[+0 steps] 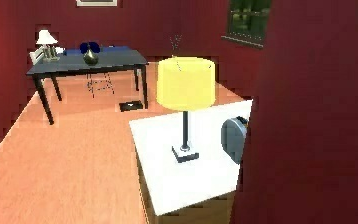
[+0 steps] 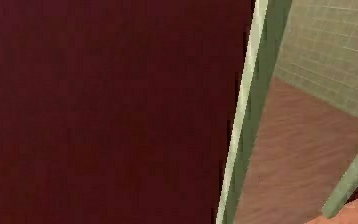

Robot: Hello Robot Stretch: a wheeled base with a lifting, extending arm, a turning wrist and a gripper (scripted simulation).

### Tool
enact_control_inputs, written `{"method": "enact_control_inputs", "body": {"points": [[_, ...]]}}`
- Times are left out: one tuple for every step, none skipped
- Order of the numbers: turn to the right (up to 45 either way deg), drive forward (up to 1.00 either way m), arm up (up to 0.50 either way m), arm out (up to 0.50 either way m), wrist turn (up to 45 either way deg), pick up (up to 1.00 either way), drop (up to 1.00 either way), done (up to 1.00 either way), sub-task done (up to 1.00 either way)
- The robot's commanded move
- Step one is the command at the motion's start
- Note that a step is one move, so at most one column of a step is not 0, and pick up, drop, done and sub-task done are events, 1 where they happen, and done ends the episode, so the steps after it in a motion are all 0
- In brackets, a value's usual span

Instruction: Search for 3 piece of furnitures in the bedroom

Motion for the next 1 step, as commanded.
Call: {"method": "enact_control_inputs", "body": {"points": [[0.0, 0.0, 0.0, 0.0, 0.0, 0.0, 0.0, 0.0, 1.0]]}}
